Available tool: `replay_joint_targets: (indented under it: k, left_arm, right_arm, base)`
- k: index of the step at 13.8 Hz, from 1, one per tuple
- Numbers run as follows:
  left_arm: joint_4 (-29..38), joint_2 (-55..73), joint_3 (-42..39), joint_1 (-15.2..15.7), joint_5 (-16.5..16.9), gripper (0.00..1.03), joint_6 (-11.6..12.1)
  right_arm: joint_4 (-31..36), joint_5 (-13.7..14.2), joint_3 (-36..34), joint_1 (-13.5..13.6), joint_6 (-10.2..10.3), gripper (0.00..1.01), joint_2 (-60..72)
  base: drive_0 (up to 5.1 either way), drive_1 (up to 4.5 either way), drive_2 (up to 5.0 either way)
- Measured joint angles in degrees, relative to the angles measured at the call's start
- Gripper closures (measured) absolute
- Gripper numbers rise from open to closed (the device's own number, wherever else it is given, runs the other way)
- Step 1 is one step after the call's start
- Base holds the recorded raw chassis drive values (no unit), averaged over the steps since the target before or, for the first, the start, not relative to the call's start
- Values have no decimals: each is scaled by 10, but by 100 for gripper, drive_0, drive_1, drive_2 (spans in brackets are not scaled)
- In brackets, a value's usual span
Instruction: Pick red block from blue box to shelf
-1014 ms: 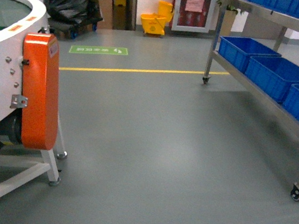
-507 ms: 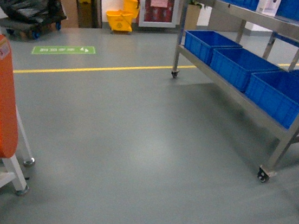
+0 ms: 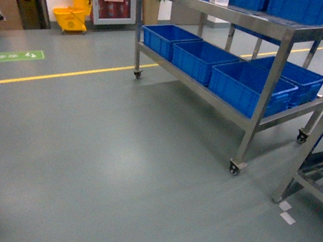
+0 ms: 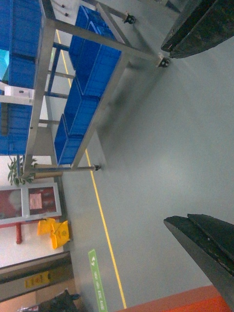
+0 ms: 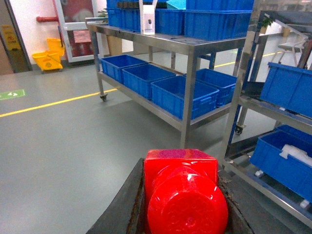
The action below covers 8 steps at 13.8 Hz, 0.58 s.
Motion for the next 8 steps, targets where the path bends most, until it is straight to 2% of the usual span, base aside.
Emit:
replay_joint_targets:
  k: [8]
  left_arm:
    - [0,0,0,0,0,5,0]
  right_arm:
    - [0,0,0,0,0,73,0]
  base:
    - [-130,-130,-130]
